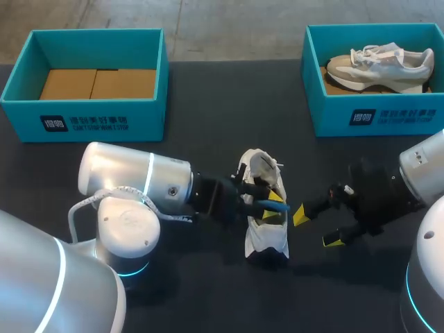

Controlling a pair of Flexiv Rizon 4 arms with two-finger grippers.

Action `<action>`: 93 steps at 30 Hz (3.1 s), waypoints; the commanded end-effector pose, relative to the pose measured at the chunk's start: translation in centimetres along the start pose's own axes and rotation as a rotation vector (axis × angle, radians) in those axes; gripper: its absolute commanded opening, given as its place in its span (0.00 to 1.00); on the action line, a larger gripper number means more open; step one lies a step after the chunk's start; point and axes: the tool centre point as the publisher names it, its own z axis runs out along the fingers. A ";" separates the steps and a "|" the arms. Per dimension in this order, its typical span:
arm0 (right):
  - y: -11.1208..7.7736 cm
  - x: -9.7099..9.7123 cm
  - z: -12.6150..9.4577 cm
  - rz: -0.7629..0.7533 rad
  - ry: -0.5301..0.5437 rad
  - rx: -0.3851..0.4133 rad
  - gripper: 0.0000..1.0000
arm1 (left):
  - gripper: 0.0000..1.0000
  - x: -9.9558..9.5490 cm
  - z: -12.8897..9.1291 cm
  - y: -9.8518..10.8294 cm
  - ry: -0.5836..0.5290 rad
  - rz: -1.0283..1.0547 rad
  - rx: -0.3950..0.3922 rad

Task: Take the shoe out of the shoebox, open the shoe tongue, remove and reinsert the insole, then place the shoe into the shoebox

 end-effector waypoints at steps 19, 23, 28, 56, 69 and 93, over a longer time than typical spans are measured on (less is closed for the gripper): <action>-0.1 0.1 0.1 0.002 -0.004 -0.002 1.00 | 0.23 0.6 -1.6 -2.0 -0.005 -0.006 0.019; -0.1 0.1 0.1 0.002 -0.004 -0.002 1.00 | 0.00 0.7 -1.4 -2.1 -0.001 0.000 0.022; -0.1 0.1 0.1 0.002 -0.004 -0.002 1.00 | 0.00 1.0 -0.8 -1.5 0.009 0.015 0.015; -0.1 0.1 0.1 0.002 -0.004 -0.002 1.00 | 0.00 1.1 0.5 2.8 0.029 -0.014 -0.085; -0.1 0.1 0.1 0.002 -0.004 -0.002 1.00 | 0.38 0.7 -0.9 0.6 0.014 -0.022 -0.044; -0.1 0.1 0.1 0.002 -0.004 -0.002 1.00 | 0.00 1.0 -1.2 -0.8 0.029 -0.031 -0.003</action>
